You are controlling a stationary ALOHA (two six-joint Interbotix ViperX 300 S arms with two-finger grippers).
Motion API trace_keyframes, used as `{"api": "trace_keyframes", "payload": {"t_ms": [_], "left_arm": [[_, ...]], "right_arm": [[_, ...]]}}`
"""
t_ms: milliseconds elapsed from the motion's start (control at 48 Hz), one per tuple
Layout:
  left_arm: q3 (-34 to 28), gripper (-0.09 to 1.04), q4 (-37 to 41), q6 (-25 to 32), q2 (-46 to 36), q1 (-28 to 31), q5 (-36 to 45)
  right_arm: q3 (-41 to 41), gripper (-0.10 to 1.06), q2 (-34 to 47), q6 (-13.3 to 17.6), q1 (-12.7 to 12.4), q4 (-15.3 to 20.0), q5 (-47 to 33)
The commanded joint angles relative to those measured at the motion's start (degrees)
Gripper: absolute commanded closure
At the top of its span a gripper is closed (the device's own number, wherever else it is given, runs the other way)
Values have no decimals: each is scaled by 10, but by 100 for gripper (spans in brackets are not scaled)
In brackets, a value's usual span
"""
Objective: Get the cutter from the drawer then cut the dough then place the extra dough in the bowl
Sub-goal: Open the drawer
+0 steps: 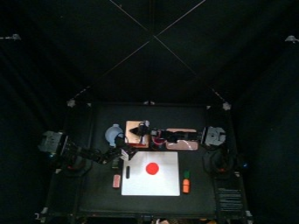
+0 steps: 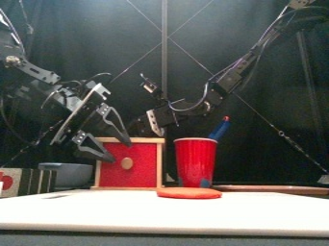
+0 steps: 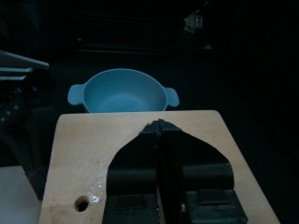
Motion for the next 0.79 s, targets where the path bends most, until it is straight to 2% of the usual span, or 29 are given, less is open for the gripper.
{"api": "trace_keyframes", "payload": {"t_ms": [21,250,500,792], "left_arm": [[-25,6,-26,-10,10,9,-5],[-47,6,-68,-72,34,18,-7],[-48,7,-62,-154,57,18,-40],[-62,8,-58,-181,90,18,-64]], "right_arm": [[1,78,-4,-2,0,-2,4],[1,78,-4,-1,4,-1,4],[2,78,-4,2,13,-1,4],[1,78,-3,4,19,0,4]]}}
